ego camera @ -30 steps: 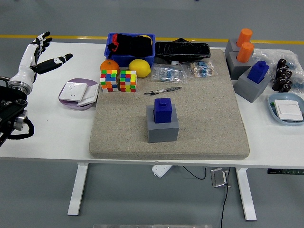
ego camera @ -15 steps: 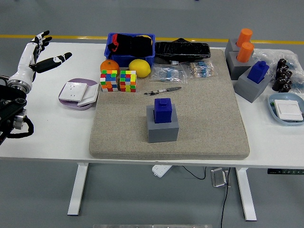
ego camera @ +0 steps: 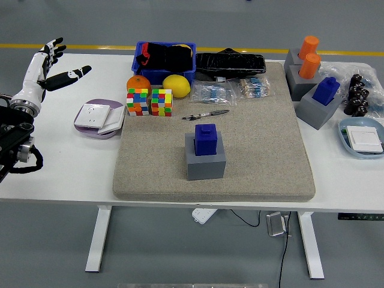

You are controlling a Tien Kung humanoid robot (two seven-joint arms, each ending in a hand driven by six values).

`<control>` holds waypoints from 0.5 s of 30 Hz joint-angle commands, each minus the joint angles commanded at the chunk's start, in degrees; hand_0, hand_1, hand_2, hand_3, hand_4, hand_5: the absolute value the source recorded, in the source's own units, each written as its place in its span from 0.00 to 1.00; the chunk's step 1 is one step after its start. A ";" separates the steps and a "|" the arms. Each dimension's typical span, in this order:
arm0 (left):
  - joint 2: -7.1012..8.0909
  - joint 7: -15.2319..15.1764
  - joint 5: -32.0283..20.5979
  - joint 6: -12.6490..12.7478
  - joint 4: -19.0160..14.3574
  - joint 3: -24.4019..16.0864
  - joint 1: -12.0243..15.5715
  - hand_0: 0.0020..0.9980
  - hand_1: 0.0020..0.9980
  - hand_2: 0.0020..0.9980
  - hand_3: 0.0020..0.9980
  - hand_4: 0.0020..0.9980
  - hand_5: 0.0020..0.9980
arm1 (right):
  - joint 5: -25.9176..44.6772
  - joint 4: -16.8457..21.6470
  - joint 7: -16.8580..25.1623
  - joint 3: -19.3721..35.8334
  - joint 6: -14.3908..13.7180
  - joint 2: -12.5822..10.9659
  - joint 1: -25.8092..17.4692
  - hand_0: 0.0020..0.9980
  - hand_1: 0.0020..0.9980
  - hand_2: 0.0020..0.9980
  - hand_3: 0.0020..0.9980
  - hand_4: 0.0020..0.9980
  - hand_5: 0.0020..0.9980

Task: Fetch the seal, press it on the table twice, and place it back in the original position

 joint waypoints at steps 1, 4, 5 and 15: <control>-0.02 0.01 -0.03 -0.01 0.01 0.02 -0.03 0.93 0.93 0.91 0.94 0.98 0.26 | 0.00 0.02 0.01 0.05 0.00 -0.02 0.02 0.83 0.76 0.74 0.68 0.75 0.33; -0.09 0.01 -0.08 -0.01 0.07 0.11 -0.10 0.93 0.93 0.91 0.94 0.98 0.25 | 0.01 0.03 0.00 0.10 0.02 -0.04 0.05 0.83 0.76 0.74 0.68 0.75 0.33; -0.12 0.04 -0.06 -0.02 0.07 0.19 -0.15 0.93 0.93 0.91 0.94 0.98 0.25 | 0.01 0.03 0.01 0.16 0.01 -0.05 0.05 0.83 0.76 0.74 0.68 0.75 0.33; -0.18 0.14 -0.05 -0.05 0.03 0.37 -0.31 0.93 0.93 0.91 0.93 0.97 0.25 | 0.10 0.03 0.01 -0.03 0.01 -0.05 0.04 0.83 0.76 0.74 0.68 0.75 0.33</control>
